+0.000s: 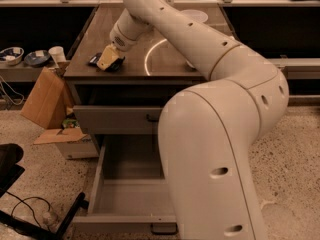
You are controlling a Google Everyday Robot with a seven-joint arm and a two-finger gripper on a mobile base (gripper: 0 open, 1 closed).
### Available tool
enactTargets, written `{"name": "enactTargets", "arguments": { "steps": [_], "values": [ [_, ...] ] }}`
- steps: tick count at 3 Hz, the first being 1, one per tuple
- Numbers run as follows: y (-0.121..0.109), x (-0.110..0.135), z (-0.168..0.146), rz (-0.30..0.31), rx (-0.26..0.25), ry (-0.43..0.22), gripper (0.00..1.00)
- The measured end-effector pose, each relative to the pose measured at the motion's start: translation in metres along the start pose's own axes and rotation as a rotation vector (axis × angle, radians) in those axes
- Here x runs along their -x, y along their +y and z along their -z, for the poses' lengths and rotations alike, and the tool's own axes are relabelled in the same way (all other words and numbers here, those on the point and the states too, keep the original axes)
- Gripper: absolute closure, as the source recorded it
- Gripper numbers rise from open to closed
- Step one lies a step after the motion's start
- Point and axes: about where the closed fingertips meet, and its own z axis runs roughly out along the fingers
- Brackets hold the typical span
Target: Place rxbar blueberry into middle drawer
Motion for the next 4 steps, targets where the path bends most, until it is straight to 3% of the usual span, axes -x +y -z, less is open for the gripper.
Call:
{"name": "enactTargets", "arguments": {
  "steps": [1,2,3,4],
  "values": [
    [0.0,0.001,0.002,0.0,0.0,0.0,1.0],
    [0.0,0.003,0.004,0.0,0.0,0.0,1.0],
    [0.002,-0.009,0.027,-0.006,-0.03,0.0,1.0],
    [-0.001,-0.025,0.118,-0.058,-0.174,-0.093,1.0]
  ]
}}
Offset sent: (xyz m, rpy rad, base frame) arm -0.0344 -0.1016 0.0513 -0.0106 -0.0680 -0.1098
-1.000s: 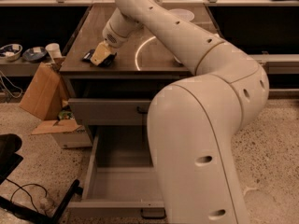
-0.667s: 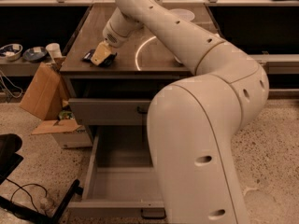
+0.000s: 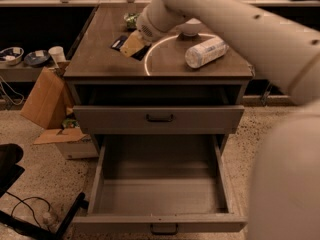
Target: Place rxbar blueberry into middle drawer
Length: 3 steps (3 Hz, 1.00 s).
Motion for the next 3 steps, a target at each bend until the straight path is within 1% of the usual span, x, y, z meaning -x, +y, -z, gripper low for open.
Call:
{"name": "enactTargets", "arguments": {
  "steps": [1,2,3],
  "values": [
    [0.011,-0.011,0.095,-0.026,-0.105,-0.093,1.0],
    [0.038,-0.091,0.122,-0.053,-0.097,-0.012,1.0],
    [0.069,-0.193,0.103,-0.093,-0.007,0.128,1.0]
  ]
}}
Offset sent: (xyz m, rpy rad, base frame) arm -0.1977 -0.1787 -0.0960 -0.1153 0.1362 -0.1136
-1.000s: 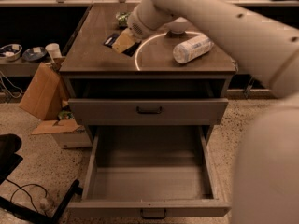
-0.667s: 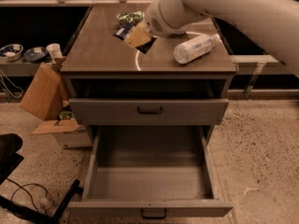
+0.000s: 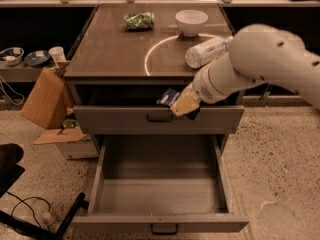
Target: Place rxbar blueberry into middle drawer
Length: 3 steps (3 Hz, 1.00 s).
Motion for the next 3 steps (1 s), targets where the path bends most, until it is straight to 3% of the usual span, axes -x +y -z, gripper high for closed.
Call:
{"name": "enactTargets", "arguments": {
  "steps": [1,3],
  "values": [
    [0.007,-0.043,-0.039,-0.004,0.054,0.004,1.0],
    [0.008,-0.049,-0.052,0.0,0.069,0.016,1.0]
  ]
}}
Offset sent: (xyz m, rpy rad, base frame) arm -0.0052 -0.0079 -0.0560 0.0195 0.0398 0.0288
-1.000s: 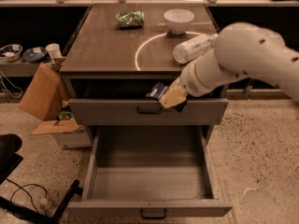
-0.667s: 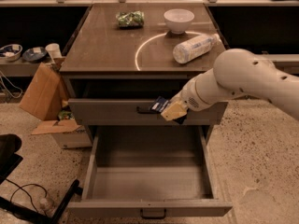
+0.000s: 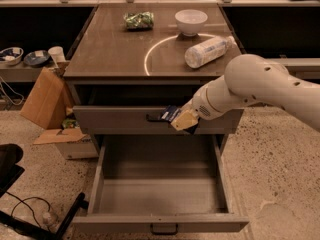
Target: Place rxbar blueberry into middle drawer
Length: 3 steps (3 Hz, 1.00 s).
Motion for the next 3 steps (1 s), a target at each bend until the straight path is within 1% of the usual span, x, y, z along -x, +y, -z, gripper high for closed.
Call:
{"name": "enactTargets", "arguments": {
  "steps": [1,2,3],
  "values": [
    [0.017,-0.027,-0.042,-0.07,0.07,0.048,1.0],
    [0.048,-0.077,-0.1,-0.142,0.158,0.071,1.0],
    [0.069,-0.123,-0.156,-0.187,0.198,0.054,1.0]
  ]
}}
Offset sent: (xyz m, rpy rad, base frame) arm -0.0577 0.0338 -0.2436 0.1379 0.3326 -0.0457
